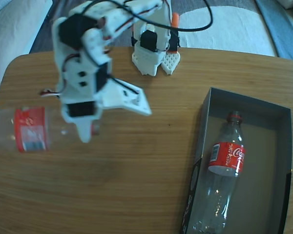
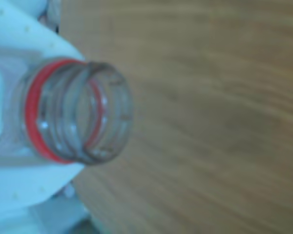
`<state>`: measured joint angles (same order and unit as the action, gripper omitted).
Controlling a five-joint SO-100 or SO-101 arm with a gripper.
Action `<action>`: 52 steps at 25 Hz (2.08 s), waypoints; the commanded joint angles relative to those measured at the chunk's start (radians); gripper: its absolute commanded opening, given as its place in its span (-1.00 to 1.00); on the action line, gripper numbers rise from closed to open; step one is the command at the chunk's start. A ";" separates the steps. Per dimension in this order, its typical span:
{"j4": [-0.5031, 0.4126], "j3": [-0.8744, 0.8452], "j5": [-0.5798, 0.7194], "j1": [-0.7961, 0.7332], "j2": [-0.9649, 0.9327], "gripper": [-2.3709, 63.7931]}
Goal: Grasp the bottles and put them in the box.
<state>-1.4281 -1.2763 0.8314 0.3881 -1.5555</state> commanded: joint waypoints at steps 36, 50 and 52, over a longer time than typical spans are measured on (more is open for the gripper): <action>-0.225 0.348 -0.589 -1.486 0.132 -0.94; -0.222 0.565 -0.578 -1.422 0.362 -0.94; -0.221 0.569 -0.577 -1.401 0.376 -0.94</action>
<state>-1.6398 -0.7716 0.2439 -1.0324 -1.1612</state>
